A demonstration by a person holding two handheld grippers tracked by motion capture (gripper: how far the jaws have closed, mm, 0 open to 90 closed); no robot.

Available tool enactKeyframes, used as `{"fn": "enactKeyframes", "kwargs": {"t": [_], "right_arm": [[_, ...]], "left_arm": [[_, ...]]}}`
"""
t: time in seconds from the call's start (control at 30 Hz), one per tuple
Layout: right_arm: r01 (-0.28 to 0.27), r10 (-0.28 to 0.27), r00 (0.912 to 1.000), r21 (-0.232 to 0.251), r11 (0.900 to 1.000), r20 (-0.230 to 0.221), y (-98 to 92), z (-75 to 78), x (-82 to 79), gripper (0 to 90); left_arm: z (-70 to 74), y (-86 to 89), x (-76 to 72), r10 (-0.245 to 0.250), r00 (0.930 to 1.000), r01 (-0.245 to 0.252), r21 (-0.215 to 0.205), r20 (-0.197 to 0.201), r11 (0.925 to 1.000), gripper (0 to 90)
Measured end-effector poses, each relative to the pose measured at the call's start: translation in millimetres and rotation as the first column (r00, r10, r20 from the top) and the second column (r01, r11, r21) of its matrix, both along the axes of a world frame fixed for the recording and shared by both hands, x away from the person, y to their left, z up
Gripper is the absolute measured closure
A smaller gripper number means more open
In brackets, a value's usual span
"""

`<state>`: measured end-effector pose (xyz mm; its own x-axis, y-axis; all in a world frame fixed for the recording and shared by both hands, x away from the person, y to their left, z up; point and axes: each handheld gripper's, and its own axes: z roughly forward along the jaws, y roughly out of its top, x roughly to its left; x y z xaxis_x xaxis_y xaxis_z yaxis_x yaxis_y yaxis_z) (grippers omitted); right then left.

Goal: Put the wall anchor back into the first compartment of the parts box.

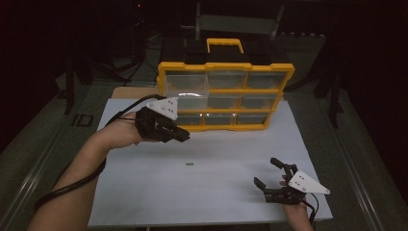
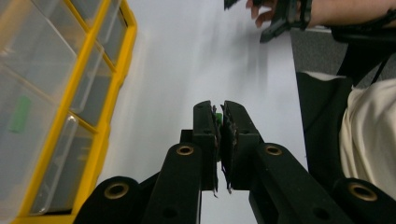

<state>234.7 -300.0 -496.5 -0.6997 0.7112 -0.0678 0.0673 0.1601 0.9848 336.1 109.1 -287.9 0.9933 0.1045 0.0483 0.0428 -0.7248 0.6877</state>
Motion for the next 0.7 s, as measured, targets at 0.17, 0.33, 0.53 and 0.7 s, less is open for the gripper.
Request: {"fn": "enactKeyframes", "kwargs": {"t": [0.17,0.33,0.53,0.7], "right_arm": [[0.001,-0.001,1.0,0.004,1.0,-0.002,-0.1,0.0,0.1,8.9],[-0.002,0.002,1.0,-0.001,1.0,-0.001,0.1,-0.1,0.0,8.9],[0.0,0.0,1.0,-0.001,1.0,-0.002,-0.7,0.2,-0.2,8.9],[-0.001,0.001,1.0,-0.002,1.0,0.002,-0.7,0.5,-0.3,8.9]], "left_arm": [[17.7,-1.1,1.8,-0.003,0.9998,0.003,-0.017,0.021,0.9999,84.4],[32.3,-2.1,7.2,0.01,0.9994,-0.009,-0.023,0.034,0.9997,84.4],[42.4,-2.2,11.3,0.022,0.9984,-0.018,-0.065,0.052,0.9977,84.4],[46.8,-1.0,14.7,0.039,0.9974,-0.033,-0.086,0.061,0.9957,84.4]]}}
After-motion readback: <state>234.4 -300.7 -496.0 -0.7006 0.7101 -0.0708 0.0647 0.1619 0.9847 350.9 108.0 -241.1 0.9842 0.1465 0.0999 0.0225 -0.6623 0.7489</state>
